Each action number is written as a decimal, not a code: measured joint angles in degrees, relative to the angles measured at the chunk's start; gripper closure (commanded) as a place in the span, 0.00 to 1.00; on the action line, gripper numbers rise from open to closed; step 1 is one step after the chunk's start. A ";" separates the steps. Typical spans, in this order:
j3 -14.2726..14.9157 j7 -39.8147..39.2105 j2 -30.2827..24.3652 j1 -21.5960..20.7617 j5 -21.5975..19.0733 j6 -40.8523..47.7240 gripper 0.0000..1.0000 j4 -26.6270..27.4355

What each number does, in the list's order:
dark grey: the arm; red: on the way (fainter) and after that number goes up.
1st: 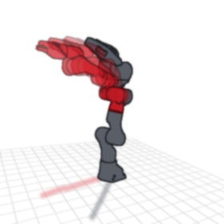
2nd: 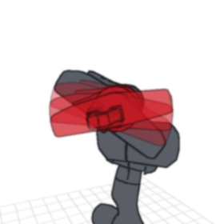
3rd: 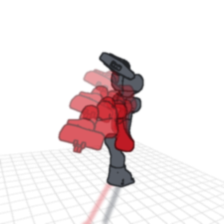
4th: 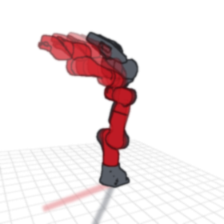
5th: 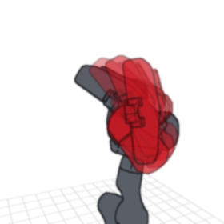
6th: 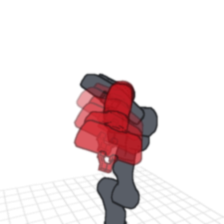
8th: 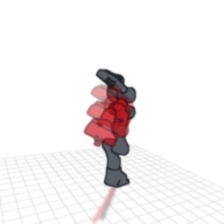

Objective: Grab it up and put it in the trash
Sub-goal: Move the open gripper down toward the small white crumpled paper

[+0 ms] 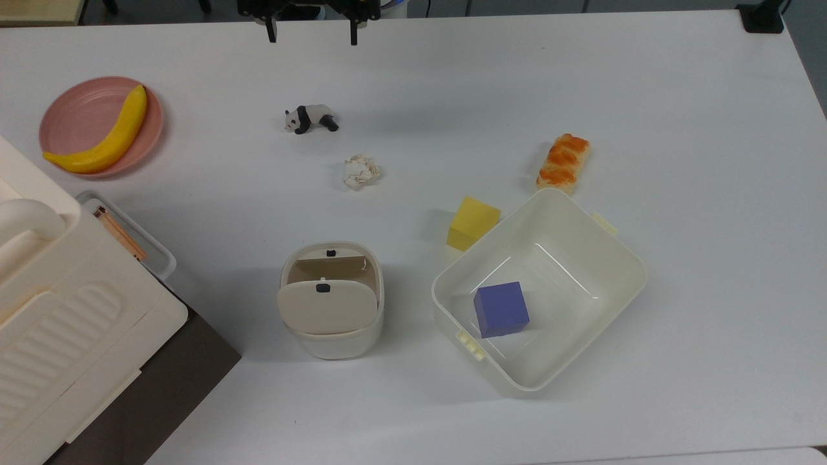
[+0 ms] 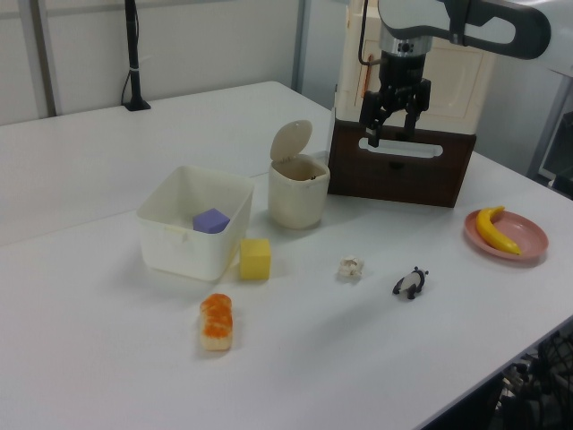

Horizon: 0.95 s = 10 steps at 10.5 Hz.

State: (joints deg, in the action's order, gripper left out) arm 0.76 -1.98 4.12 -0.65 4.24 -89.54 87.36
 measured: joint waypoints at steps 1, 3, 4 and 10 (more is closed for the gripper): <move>0.00 0.00 0.00 0.15 0.00 0.00 0.00 0.10; 0.00 0.02 0.00 0.23 0.00 0.00 0.00 0.18; 0.00 0.06 0.00 0.26 -0.18 0.00 0.00 0.19; 0.06 0.14 0.02 0.70 -1.43 -0.03 0.00 0.35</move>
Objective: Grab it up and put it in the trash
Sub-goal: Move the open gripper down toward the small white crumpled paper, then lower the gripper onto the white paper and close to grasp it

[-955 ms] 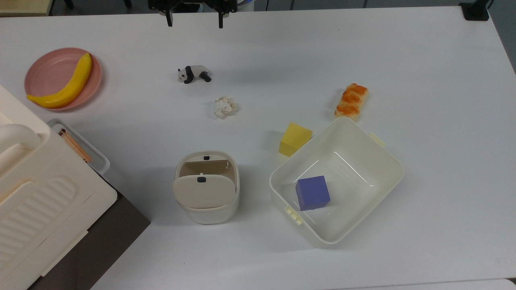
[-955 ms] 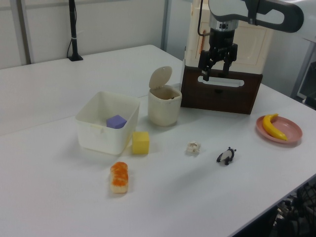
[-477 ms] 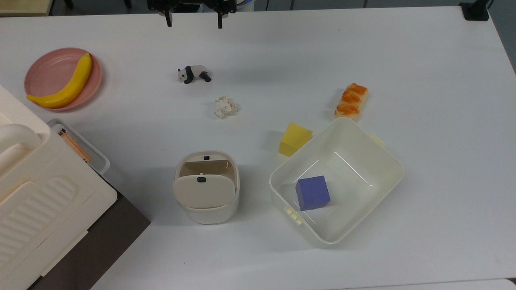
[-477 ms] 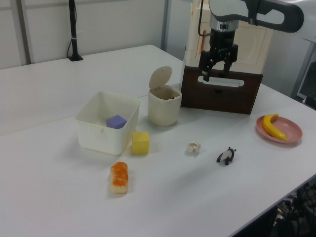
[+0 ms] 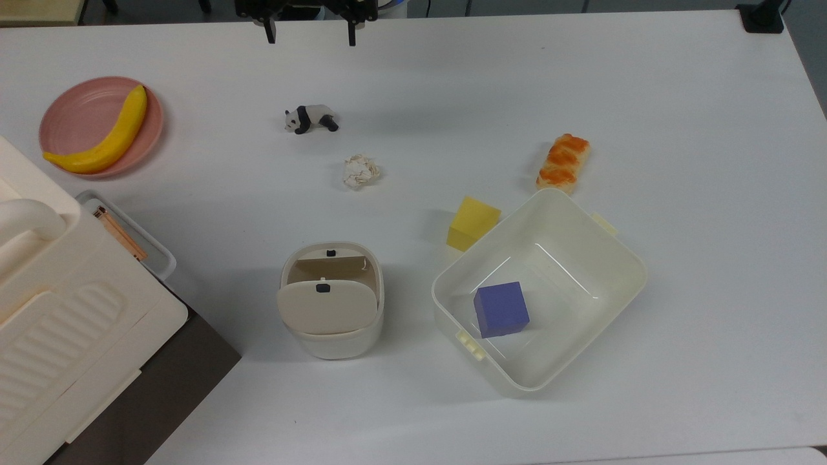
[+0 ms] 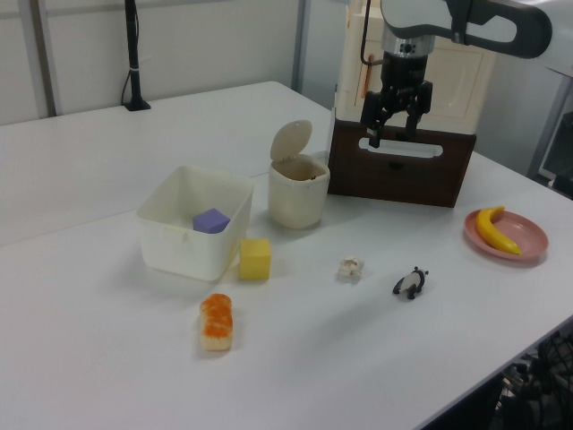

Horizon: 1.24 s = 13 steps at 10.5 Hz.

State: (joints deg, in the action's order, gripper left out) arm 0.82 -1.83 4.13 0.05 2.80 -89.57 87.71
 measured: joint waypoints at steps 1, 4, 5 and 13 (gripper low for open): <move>-0.01 -0.01 0.02 -0.03 -0.21 -0.29 0.00 0.23; -0.04 -0.76 0.10 -0.13 -0.86 -0.76 0.00 1.68; -0.04 -1.30 0.24 -0.14 -1.51 -0.77 0.00 2.49; -0.49 -1.65 11.15 -0.31 -1.89 -10.54 0.00 9.61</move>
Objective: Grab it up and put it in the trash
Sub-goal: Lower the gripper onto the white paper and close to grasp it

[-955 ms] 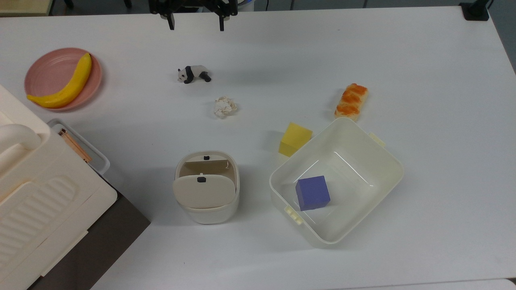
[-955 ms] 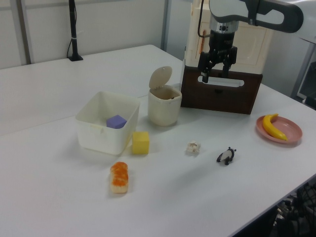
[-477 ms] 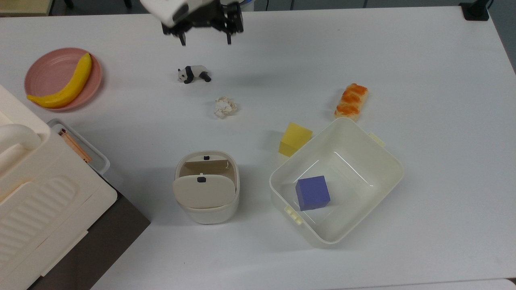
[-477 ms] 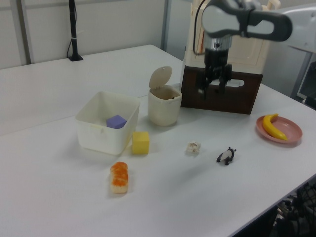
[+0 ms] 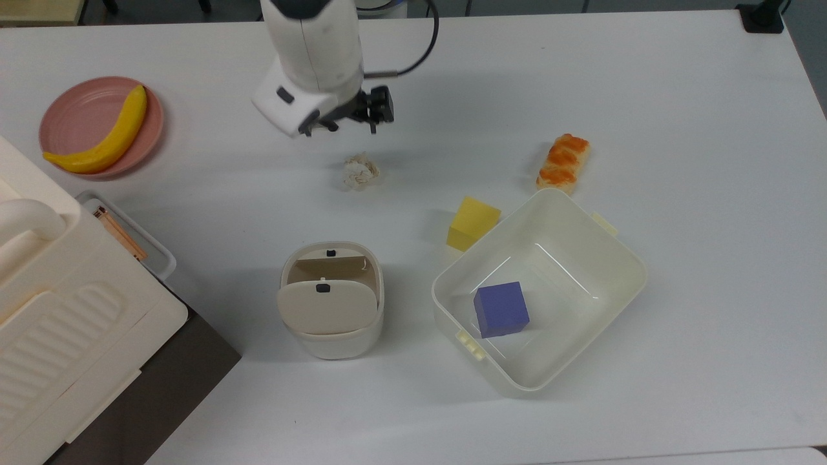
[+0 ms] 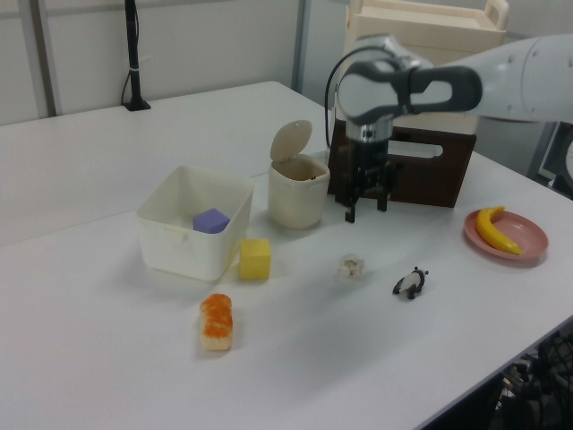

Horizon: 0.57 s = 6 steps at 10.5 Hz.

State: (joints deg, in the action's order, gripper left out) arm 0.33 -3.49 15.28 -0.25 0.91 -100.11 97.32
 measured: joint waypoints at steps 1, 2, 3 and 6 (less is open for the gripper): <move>-0.10 0.16 1.25 -0.06 0.00 -1.77 0.00 0.98; -0.20 0.21 2.44 -0.30 0.00 -3.24 0.00 2.01; -0.24 0.28 3.68 -0.90 0.00 -5.00 0.00 3.31; -0.27 3.32 7.63 -2.21 0.09 -9.74 0.27 5.17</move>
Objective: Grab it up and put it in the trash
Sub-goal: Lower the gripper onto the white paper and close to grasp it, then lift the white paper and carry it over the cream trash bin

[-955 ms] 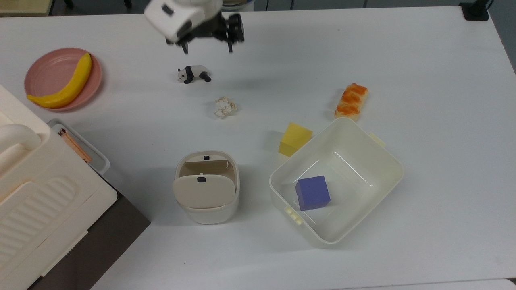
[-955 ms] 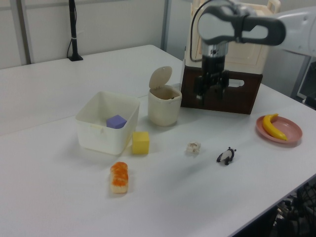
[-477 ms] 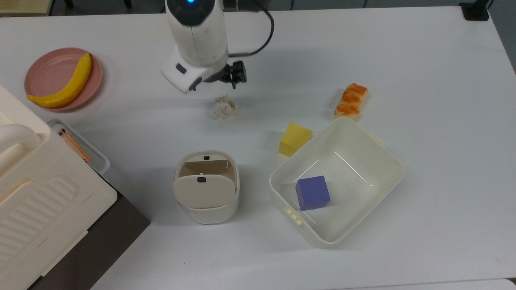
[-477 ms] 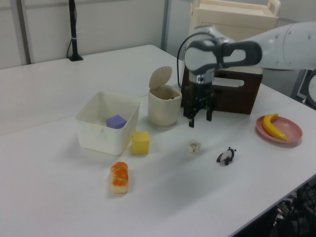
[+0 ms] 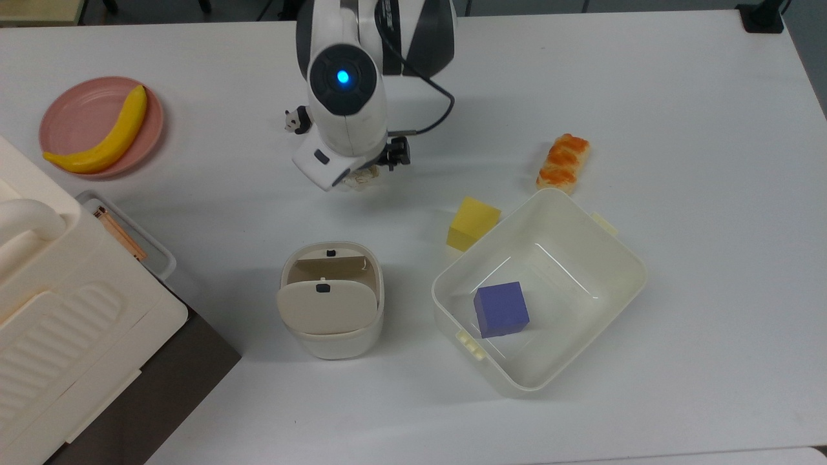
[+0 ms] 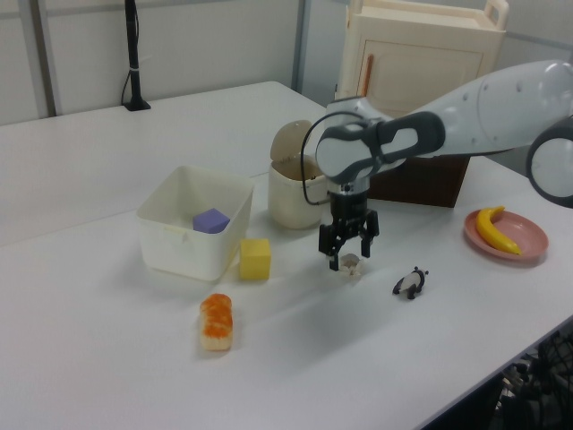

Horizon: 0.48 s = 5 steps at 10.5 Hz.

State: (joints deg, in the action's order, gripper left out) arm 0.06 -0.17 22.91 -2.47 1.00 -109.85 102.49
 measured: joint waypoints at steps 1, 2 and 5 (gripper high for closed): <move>0.00 0.95 1.09 -0.43 0.47 -1.19 0.53 0.01; 0.00 1.34 1.66 -0.78 0.82 -1.84 0.69 0.01; 0.01 1.55 1.45 -0.93 1.00 -2.12 0.76 -0.49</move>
State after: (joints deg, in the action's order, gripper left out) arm 0.07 1.39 24.36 -3.40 1.99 -111.97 102.00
